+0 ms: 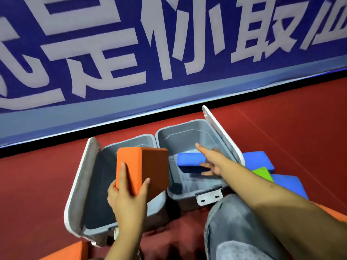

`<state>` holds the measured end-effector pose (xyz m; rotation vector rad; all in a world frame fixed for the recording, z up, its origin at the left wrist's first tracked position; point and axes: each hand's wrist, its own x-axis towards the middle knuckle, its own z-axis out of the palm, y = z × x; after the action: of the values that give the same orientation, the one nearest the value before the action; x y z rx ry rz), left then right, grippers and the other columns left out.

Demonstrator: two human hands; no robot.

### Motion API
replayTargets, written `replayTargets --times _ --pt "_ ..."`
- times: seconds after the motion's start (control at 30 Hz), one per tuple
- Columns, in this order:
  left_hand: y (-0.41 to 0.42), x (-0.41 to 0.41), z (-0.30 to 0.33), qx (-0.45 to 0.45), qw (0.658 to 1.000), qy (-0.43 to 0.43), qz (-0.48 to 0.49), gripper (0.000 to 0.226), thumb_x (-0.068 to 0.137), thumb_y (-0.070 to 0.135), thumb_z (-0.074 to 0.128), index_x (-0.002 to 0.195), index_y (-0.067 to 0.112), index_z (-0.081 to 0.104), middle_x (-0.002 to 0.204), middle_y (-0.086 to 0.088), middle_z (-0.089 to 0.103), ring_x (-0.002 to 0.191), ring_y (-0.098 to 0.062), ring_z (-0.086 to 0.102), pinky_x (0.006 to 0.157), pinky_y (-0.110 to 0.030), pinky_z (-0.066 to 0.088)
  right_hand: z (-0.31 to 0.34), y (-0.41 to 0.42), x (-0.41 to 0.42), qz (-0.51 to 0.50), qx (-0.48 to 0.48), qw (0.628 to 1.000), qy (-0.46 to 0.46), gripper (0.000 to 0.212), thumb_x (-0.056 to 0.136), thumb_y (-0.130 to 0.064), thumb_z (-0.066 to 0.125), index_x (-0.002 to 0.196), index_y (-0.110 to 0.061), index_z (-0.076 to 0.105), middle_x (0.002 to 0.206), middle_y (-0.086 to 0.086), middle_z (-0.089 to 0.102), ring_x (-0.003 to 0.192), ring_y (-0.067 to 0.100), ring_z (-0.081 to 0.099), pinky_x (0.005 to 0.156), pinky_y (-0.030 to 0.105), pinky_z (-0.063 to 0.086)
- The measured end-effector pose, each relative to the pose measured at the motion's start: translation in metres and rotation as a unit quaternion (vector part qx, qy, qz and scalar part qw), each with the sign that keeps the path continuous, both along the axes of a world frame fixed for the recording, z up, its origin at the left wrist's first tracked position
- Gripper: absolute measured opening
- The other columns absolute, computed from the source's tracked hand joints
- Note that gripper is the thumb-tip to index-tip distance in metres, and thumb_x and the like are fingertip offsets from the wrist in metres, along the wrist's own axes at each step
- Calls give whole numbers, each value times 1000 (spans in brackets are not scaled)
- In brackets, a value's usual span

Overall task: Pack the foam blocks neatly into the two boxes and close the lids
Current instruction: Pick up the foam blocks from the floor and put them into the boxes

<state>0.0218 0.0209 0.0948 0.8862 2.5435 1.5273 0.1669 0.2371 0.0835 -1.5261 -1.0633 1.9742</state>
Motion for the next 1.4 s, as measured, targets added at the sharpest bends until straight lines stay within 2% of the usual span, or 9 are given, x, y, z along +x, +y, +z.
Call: replayTargets --times 0.3,0.4,0.53,0.7,0.8,0.93,1.1,1.23,1.4 --pt "130 37 -15 -84 992 22 -89 82 82 47 68 149 36 21 148 -18 26 135 -37 27 109 -49 24 -62 28 120 -47 -18 998 -45 58 85 -50 62 129 -19 43 105 1 52 99 18 59 78 39 49" --pt "158 59 -19 -106 988 1 -117 80 83 49 65 148 41 19 155 -15 15 141 -36 20 112 -49 20 -86 30 160 -76 -24 993 -89 44 86 -51 59 116 -20 47 107 3 53 94 18 60 73 36 49" --pt "171 116 -22 -81 965 -21 -250 82 73 62 57 146 40 28 153 -12 18 142 -27 20 114 -36 19 -127 22 202 -94 -46 987 -121 54 84 -54 59 124 -26 35 111 2 50 78 11 56 57 27 42" --pt "180 194 -44 -178 909 -44 -374 75 82 45 68 146 33 31 147 -13 32 138 -26 30 113 -29 21 -174 0 246 -106 -44 979 -171 66 77 -51 70 128 -23 40 119 4 53 95 23 56 70 32 44" --pt "183 214 -70 -248 862 -92 -433 74 84 43 67 146 40 27 147 -8 30 139 -24 27 114 -29 20 -191 -3 268 -44 8 958 -283 79 66 -57 76 129 -19 48 122 9 58 117 30 55 91 33 44" --pt "187 219 -103 -275 850 -127 -432 73 82 45 67 144 44 29 140 -5 35 137 -22 33 116 -34 25 -202 -5 277 7 8 940 -341 85 72 -50 74 142 -17 37 136 13 50 123 29 51 100 31 43" --pt "202 218 -136 -287 842 -174 -422 77 74 55 69 141 32 41 138 -8 47 129 -23 46 111 -40 36 -285 6 285 5 6 949 -315 123 31 -79 68 139 -25 42 133 7 56 118 24 56 101 39 46" --pt "211 212 -146 -240 851 -174 -433 69 78 42 71 140 24 46 131 -8 51 122 -21 51 108 -37 39 -297 10 271 -4 25 941 -338 116 41 -69 66 143 -25 36 134 9 52 123 26 51 104 38 42" --pt "202 189 -163 -300 833 -171 -433 75 76 42 74 142 38 38 136 -8 39 129 -23 45 112 -37 34 -277 10 236 16 9 896 -444 102 63 -54 78 146 -26 26 135 14 34 124 34 42 105 30 34"
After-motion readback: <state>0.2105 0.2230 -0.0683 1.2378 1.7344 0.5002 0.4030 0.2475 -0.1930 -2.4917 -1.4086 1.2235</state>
